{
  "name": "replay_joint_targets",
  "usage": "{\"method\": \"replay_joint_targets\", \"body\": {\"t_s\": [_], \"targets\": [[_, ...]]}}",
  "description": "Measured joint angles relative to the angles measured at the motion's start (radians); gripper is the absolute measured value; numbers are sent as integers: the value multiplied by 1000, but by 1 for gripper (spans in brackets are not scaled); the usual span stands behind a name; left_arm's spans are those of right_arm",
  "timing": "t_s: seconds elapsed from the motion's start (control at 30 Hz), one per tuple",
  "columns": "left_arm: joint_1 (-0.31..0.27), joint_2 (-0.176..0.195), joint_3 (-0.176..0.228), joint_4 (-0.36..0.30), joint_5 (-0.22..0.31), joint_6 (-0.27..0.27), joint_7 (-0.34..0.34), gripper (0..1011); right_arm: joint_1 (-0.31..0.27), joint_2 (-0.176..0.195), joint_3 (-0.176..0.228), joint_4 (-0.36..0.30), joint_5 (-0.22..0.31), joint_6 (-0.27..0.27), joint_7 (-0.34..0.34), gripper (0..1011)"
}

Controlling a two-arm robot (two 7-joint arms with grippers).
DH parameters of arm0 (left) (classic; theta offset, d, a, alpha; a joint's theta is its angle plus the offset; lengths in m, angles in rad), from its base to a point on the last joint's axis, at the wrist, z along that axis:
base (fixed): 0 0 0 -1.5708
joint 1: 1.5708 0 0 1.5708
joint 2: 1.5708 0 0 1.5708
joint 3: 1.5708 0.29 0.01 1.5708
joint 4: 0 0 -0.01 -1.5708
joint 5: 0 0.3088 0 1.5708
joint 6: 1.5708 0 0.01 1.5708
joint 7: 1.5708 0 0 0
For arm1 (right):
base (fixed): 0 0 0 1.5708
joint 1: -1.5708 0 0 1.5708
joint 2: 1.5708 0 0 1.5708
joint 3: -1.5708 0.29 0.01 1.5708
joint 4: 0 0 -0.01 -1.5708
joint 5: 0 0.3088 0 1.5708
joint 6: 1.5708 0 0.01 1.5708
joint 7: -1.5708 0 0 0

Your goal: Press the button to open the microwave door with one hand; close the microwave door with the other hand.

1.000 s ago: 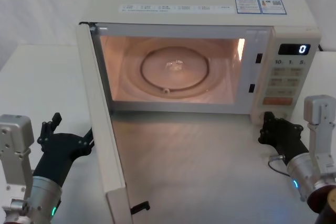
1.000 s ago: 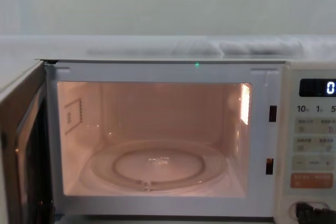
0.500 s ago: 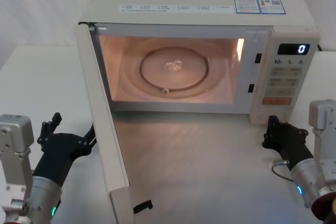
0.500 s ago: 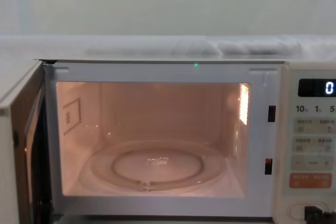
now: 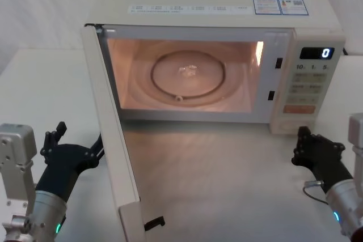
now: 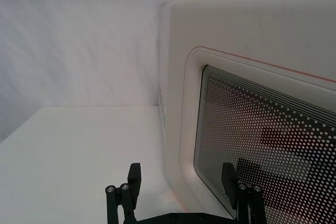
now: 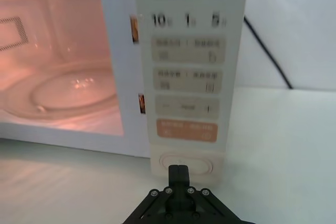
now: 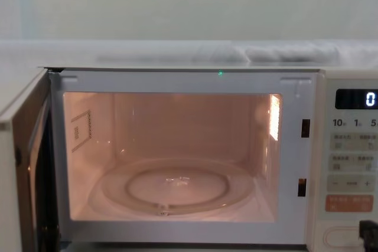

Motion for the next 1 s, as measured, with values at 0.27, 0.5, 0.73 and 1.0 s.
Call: {"method": "replay_joint_targets", "body": {"t_s": [0.27,0.5,0.73,1.0], "targets": [[0,0,0,0,0,0,0,1006,-75,18,7,-130,-10,7,-1,0],[0,0,0,0,0,0,0,1006,-119,27,13,-194,-10,-22,8,0],[0,0,0,0,0,0,0,1006,-144,37,16,-216,0,-62,24,0],[0,0,0,0,0,0,0,1006,-147,44,15,-221,2,-73,31,0]]}}
